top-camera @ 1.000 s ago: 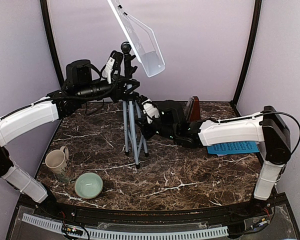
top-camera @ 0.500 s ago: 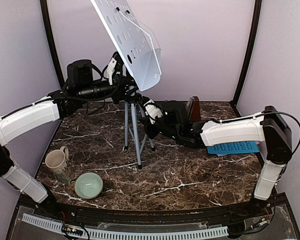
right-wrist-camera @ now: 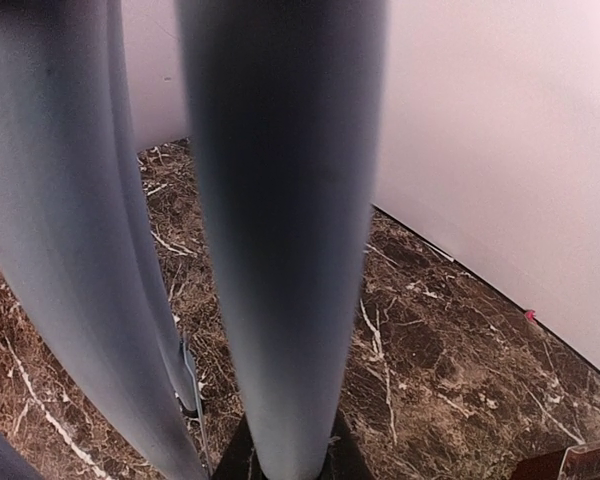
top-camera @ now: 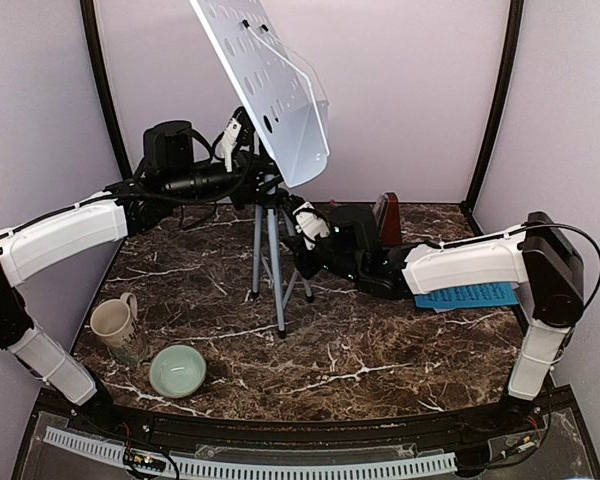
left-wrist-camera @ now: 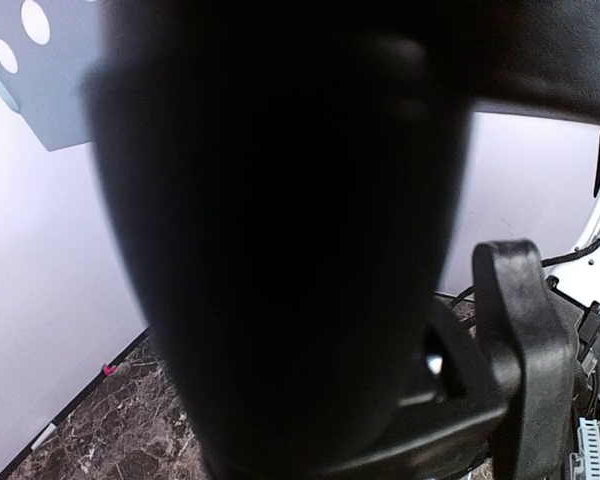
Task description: Set up the instrument practice props
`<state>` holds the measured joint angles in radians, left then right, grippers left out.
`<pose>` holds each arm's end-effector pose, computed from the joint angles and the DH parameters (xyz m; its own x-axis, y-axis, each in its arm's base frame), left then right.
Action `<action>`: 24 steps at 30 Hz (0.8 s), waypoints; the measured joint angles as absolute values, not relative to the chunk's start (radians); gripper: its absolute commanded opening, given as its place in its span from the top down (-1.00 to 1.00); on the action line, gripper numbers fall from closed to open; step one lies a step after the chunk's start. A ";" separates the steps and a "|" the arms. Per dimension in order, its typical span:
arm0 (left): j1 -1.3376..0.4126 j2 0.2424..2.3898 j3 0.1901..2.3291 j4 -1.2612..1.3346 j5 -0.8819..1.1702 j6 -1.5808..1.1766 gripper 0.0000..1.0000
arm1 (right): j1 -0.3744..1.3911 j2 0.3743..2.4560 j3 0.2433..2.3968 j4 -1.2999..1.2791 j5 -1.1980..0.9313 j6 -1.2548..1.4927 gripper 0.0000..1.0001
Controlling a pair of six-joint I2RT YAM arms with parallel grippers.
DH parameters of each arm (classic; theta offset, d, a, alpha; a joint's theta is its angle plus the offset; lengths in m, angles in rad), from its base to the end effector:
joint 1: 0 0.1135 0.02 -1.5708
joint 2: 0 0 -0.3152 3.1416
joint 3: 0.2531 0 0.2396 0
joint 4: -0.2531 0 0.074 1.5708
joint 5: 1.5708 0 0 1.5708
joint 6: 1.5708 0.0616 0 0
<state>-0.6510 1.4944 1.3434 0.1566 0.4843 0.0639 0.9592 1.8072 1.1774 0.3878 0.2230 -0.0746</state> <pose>0.2712 -0.2427 0.4529 0.0623 0.0236 -0.9978 0.9045 0.4212 0.0665 0.2677 0.3580 0.2997 -0.0869 -0.2505 -0.9642 -0.6835 0.7191 -0.1252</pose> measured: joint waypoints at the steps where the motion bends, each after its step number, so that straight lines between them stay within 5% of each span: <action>1: -0.651 1.494 1.343 0.156 0.485 0.064 0.54 | 0.959 1.807 1.177 0.388 0.222 -0.075 1.00; 10: -0.644 1.460 1.343 0.155 0.484 0.101 0.01 | 0.948 1.806 1.157 0.423 0.251 -0.036 1.00; 24: -0.645 1.306 1.175 0.211 0.487 0.139 -0.26 | 0.946 1.806 1.154 0.429 0.272 -0.014 1.00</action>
<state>-0.6445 1.3056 1.1748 0.2111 0.4870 0.1387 0.9463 1.8065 1.1542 0.4286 0.2718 -0.0135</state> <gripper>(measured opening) 0.622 0.128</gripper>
